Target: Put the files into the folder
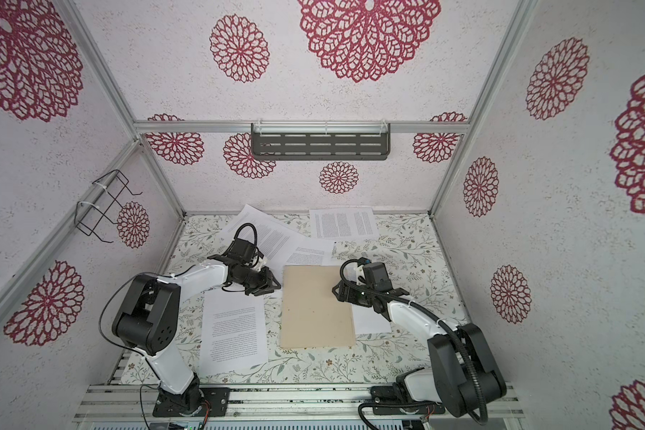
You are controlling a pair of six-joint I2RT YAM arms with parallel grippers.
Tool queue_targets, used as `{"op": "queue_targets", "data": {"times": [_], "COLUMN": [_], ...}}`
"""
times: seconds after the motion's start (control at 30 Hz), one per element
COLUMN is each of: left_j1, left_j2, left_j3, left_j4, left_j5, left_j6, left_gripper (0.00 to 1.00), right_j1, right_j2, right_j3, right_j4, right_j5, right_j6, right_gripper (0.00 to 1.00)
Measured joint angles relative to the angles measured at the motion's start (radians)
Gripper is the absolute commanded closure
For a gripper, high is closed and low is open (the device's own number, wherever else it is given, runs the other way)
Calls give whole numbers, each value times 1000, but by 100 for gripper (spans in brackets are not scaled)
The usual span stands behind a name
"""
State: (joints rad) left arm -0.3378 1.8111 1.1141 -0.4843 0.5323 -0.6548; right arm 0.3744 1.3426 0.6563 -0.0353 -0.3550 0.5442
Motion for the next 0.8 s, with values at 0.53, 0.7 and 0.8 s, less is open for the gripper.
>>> {"op": "queue_targets", "data": {"times": [0.53, 0.7, 0.8], "left_j1": [-7, -9, -10], "left_j2": [133, 169, 173], "left_j3": [73, 89, 95], "left_j4": [8, 26, 28], "left_j5": [42, 63, 71], "left_j6": [-4, -4, -4], "left_gripper": [87, 91, 94], "right_j1": [0, 1, 1], "right_j2": [71, 77, 88], "right_j3": [10, 26, 35], "right_j4": [-14, -21, -21], "right_j5": [-1, 1, 2], "right_j6": [-3, -10, -12], "right_gripper": [21, 21, 20]}}
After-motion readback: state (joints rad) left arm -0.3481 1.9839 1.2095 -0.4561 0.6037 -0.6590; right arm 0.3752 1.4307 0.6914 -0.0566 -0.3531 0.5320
